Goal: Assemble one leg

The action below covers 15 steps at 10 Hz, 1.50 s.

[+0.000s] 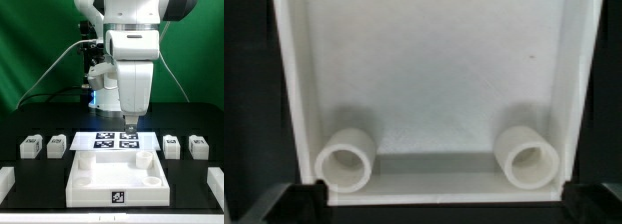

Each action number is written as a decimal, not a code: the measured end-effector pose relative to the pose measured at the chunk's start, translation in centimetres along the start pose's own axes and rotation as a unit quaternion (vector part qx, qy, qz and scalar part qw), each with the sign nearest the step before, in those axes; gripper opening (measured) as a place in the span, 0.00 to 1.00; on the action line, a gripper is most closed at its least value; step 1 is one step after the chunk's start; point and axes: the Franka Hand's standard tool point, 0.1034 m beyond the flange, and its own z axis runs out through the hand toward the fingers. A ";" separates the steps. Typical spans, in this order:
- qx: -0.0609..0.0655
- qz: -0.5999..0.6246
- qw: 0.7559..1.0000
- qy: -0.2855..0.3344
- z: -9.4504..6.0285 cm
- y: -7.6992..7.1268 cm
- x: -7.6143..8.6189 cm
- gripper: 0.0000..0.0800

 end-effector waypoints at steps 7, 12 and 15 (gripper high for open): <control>0.015 0.016 1.000 0.018 9.5 -6.8 -1.1 0.78; 0.016 0.017 1.000 0.018 9.6 -6.9 -1.1 0.11; 0.013 0.017 1.000 0.018 9.5 -6.8 -1.1 0.07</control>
Offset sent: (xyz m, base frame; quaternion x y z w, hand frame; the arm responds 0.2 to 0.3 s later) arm -0.0250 -0.0077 -0.0851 -0.0205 0.0172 -0.0040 0.9996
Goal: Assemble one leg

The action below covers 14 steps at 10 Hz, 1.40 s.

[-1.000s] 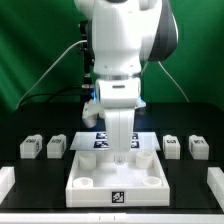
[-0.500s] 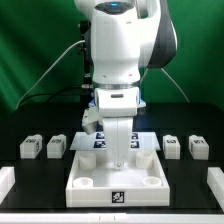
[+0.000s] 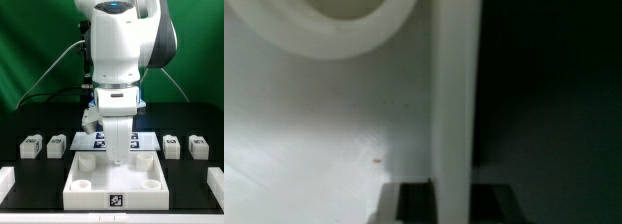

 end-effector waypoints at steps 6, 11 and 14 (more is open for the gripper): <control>-0.001 0.001 1.000 0.000 0.0 0.1 0.1 0.07; -0.019 0.006 1.000 0.023 -0.2 5.9 7.0 0.07; 0.000 0.010 1.000 0.025 0.0 6.0 8.3 0.08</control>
Offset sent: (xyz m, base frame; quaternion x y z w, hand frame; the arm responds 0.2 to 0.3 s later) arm 0.0000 0.0000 0.0000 0.0000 0.0000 0.0000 1.0000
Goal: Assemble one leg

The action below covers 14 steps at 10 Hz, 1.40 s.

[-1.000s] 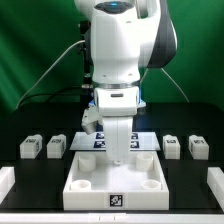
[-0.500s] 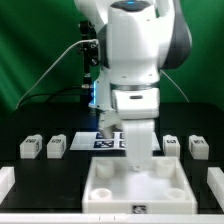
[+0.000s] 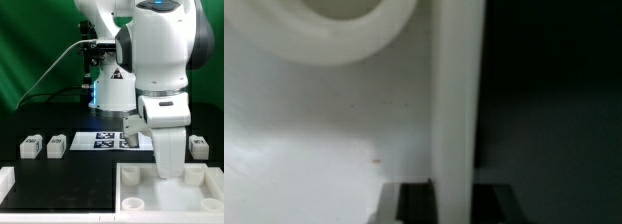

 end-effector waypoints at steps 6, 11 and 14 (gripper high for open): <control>-0.011 -0.002 1.000 -0.001 0.1 0.0 -0.1 0.18; -0.010 -0.001 1.000 -0.001 0.2 0.0 -0.2 0.79; -0.010 0.000 1.000 -0.001 0.2 -0.1 -0.3 0.81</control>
Offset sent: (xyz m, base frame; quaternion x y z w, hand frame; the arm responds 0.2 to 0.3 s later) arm 0.0000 0.0000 0.0000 0.0000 0.0000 0.0000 1.0000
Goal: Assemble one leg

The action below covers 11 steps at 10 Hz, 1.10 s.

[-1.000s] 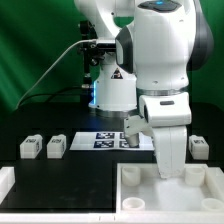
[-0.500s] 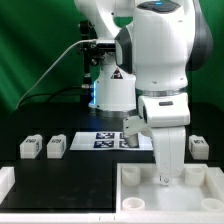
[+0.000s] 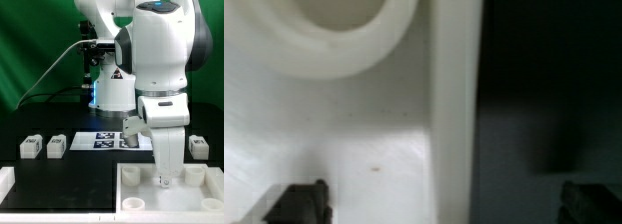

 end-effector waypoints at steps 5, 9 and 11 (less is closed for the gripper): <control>0.003 0.027 1.000 -0.001 -0.2 -0.1 -0.2 0.81; -0.003 0.249 0.969 -0.003 -3.3 -2.0 2.7 0.81; -0.011 0.370 0.929 0.002 -4.8 -2.9 5.6 0.81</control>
Offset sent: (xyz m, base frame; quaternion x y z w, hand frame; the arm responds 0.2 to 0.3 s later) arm 0.0000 0.0000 0.0000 0.0000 0.0000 0.0000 1.0000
